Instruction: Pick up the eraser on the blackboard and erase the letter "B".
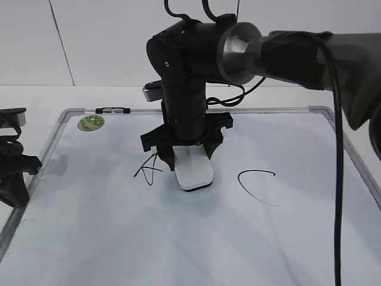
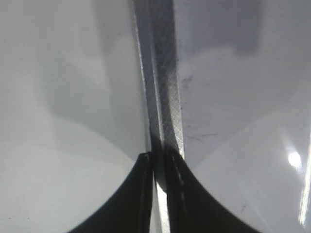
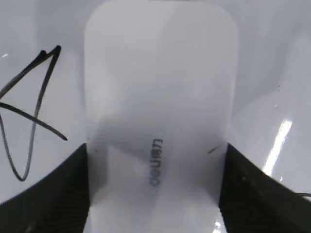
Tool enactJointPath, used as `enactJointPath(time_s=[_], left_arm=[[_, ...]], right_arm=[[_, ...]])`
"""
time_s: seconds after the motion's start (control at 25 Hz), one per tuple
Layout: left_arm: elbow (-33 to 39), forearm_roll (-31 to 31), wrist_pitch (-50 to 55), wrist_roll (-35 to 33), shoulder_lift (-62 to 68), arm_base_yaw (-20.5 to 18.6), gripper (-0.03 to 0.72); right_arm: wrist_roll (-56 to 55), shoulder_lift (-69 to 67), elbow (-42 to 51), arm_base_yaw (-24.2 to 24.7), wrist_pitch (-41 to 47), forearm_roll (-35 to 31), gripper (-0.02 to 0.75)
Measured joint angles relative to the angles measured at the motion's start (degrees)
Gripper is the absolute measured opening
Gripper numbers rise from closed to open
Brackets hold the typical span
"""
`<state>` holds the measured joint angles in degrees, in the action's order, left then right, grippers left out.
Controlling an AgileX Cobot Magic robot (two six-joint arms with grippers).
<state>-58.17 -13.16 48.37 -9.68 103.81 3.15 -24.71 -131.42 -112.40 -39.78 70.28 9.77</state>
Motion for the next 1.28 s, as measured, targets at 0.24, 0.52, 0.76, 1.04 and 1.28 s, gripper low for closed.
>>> enactJointPath(time_s=[0.24, 0.52, 0.76, 1.04, 1.28], left_arm=[[0.0, 0.0, 0.0, 0.0, 0.0, 0.0, 0.042], [0.0, 0.0, 0.0, 0.0, 0.0, 0.0, 0.042], [0.0, 0.0, 0.0, 0.0, 0.0, 0.0, 0.042], [0.0, 0.0, 0.0, 0.0, 0.0, 0.0, 0.042], [0.0, 0.0, 0.0, 0.0, 0.0, 0.0, 0.042]], right_arm=[[-0.1, 0.0, 0.0, 0.0, 0.0, -1.3, 0.543], [-0.2, 0.0, 0.0, 0.0, 0.1, -1.9, 0.543], [-0.6, 0.0, 0.0, -0.2, 0.1, 3.9, 0.543], [-0.5, 0.0, 0.0, -0.1, 0.1, -1.2, 0.543], [-0.3, 0.0, 0.0, -0.1, 0.1, -0.9, 0.543]])
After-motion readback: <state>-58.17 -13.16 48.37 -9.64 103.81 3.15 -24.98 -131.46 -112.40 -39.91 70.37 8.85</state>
